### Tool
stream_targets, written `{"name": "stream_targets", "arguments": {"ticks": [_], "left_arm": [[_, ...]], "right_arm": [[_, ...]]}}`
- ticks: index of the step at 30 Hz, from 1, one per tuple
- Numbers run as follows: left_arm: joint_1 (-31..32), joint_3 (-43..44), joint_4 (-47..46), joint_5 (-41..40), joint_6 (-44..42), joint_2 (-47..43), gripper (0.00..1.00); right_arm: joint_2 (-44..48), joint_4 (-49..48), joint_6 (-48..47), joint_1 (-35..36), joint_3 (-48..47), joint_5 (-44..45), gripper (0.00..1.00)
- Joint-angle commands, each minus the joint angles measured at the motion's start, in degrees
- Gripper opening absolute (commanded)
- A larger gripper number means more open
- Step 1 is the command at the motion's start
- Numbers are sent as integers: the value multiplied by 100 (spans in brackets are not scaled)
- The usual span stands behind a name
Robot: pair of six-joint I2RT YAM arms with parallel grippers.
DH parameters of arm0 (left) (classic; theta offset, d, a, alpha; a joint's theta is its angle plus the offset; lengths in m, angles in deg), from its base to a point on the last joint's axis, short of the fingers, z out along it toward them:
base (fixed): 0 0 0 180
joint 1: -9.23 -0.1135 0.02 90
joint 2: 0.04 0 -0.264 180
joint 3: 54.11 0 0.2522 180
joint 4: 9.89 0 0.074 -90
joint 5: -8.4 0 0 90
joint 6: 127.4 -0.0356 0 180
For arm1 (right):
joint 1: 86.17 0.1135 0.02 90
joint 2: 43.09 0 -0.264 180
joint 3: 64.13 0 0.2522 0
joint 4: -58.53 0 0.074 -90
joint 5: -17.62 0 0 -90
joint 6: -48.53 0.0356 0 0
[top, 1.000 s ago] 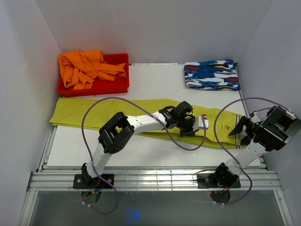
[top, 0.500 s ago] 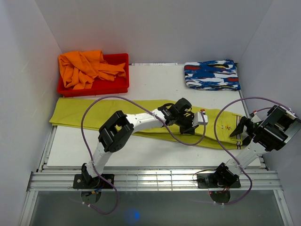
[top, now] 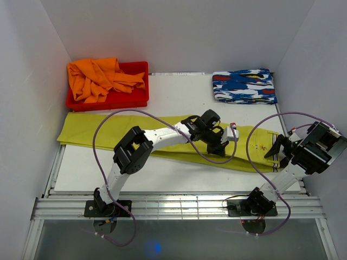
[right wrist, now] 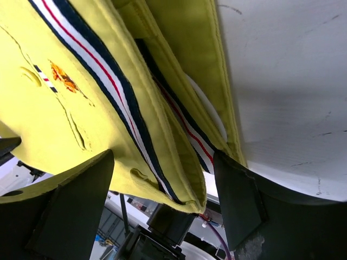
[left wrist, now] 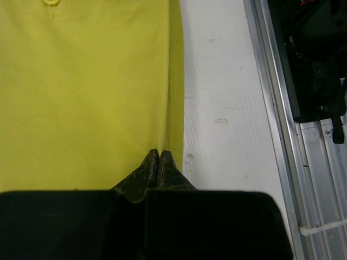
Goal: Fold and stack the trousers
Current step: Fold the trousers
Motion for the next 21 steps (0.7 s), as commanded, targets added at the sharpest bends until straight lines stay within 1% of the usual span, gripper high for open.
{"name": "stream_targets", "arguments": {"ticks": [1,3,11,13,16,18,21], "left_arm": [[112,245,298,953,89,-230,0],[156,123,334,1007,123,-221,0],[156,-18,317,585,193,341,0],[165,-193,255,594,194,455,0],[192,-518,79,322,238,578,0],[192,-703,-61,42,299,622,0],[192,-1002,-193,-187,221,666,0]], "right_arm": [[-71,-778,126,-93,236,145,80],[-71,-778,170,-93,237,119,80],[26,-804,240,-84,280,110,79],[26,-804,258,-75,298,84,79],[35,-795,284,-66,307,-39,78],[26,-725,232,-49,307,-144,77],[44,-655,170,-5,342,-303,68]]}}
